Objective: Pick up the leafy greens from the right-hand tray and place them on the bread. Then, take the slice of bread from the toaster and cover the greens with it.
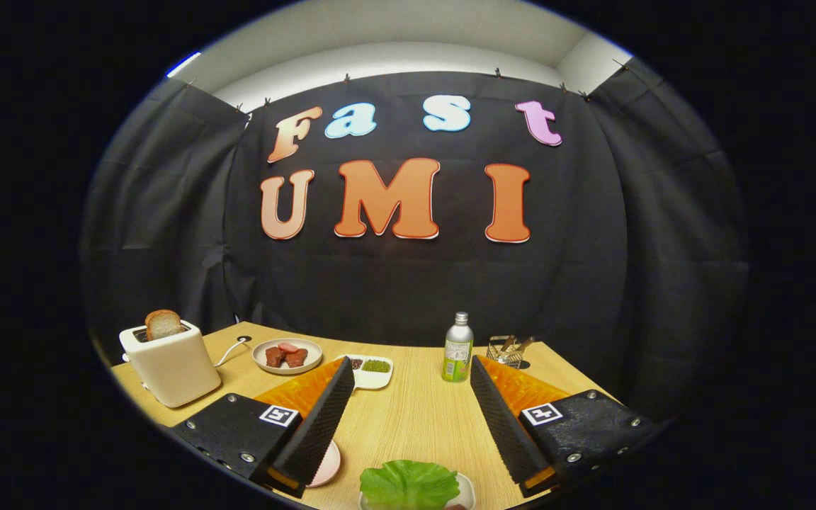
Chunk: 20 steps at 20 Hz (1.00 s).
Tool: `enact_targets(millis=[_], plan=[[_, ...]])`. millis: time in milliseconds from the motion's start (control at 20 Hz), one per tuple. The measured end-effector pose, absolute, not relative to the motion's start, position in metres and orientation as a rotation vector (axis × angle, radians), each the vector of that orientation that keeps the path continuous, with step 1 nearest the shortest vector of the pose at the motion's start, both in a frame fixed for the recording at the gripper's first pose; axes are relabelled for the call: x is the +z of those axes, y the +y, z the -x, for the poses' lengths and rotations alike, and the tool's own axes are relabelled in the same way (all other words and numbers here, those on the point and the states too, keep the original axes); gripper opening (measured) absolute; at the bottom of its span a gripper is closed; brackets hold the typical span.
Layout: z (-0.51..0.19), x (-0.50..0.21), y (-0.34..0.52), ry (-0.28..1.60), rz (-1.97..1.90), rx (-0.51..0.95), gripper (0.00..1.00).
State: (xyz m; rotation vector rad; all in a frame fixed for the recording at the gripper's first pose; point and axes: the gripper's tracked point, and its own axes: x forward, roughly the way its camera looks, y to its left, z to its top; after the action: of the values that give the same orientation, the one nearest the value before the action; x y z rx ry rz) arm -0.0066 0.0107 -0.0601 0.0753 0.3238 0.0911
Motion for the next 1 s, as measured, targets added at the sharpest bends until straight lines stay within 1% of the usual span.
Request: enact_targets(millis=[250, 450, 800, 1000], plan=[[0.022, -0.115, 0.015, 0.565, 0.004, 0.148, 0.99], [0.038, -0.157, 0.018, 0.743, -0.012, 0.187, 0.98], [0.064, -0.202, 0.023, 0.961, -0.016, 0.23, 0.98], [0.076, -0.219, 0.024, 1.044, -0.052, 0.242, 0.95]])
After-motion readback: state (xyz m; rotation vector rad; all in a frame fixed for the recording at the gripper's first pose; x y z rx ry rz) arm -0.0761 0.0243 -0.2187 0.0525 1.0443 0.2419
